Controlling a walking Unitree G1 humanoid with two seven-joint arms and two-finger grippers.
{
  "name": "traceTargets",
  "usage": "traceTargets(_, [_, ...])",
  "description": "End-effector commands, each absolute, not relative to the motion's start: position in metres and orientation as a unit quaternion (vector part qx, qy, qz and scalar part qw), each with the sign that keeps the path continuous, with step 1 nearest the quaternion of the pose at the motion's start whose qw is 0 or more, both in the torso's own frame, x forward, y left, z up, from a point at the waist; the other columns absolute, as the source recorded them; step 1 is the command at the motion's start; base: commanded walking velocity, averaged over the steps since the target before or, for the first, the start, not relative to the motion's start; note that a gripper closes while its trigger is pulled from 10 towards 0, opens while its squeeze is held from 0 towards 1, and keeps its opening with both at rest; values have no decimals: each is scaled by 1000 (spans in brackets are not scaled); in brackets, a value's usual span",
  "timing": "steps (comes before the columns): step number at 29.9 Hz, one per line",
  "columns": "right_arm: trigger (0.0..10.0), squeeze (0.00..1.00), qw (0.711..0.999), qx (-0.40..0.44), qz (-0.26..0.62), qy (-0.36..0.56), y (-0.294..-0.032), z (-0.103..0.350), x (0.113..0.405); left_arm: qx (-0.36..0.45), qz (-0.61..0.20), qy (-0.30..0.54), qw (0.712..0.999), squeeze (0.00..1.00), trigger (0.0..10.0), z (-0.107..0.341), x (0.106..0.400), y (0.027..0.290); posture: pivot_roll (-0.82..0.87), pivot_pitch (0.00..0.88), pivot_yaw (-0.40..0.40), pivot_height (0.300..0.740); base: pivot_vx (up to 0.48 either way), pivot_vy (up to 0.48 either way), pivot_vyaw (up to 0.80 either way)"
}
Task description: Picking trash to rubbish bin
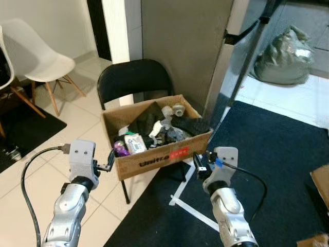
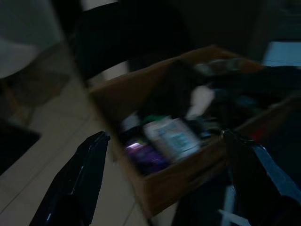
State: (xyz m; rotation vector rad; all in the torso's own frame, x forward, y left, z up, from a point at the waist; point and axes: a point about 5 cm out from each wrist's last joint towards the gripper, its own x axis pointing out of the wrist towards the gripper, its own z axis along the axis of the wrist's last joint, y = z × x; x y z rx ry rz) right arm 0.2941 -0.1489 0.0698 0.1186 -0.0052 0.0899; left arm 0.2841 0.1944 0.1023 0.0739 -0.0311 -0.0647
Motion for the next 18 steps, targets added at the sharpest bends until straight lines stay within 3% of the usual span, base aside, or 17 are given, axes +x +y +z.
traceTargets(1, [10000,0,997,62,34,16,-154,59,288,37,-39,-12,998,0,10000,99,285,189,-34,69,-2,740,0,0,-800])
traceTargets(18, [10000,0,997,60,15,36,-155,51,286,41,-32,-8,999,0,10000,98,286,190,-27,73,5,740,0,0,-800])
